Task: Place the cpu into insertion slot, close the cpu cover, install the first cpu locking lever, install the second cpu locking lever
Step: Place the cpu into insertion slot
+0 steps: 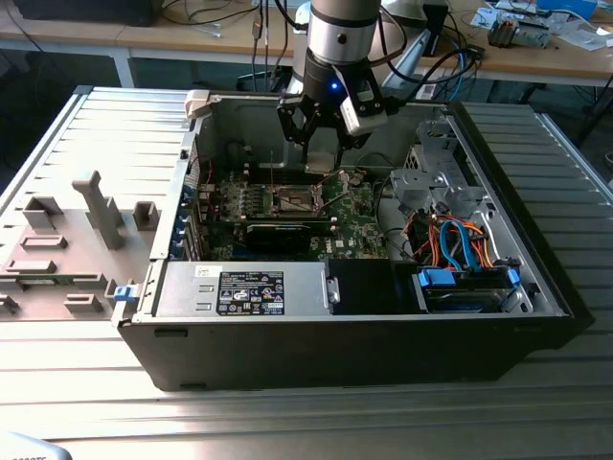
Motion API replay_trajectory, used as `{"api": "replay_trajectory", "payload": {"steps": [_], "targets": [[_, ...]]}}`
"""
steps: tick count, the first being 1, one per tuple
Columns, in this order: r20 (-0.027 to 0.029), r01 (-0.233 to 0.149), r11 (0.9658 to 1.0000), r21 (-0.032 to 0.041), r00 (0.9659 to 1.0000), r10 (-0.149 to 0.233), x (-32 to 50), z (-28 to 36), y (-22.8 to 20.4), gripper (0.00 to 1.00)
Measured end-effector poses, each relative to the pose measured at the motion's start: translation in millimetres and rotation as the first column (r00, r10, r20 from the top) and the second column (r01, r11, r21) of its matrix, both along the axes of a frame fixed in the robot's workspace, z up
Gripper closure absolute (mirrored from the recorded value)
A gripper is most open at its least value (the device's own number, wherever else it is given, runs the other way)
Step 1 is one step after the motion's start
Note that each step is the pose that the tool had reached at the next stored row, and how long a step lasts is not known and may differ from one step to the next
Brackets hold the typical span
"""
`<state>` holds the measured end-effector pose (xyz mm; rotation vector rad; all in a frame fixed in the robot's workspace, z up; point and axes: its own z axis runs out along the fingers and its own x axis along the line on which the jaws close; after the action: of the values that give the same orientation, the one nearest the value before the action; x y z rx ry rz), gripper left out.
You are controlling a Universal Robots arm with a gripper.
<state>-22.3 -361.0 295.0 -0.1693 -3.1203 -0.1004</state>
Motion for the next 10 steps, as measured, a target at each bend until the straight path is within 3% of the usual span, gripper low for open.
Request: {"api": "replay_trajectory", "payload": {"steps": [10], "targets": [[0.0, 0.005, 1.0, 0.0, 1.0, -0.005, 0.0, -1.1, 0.0, 0.46]]}}
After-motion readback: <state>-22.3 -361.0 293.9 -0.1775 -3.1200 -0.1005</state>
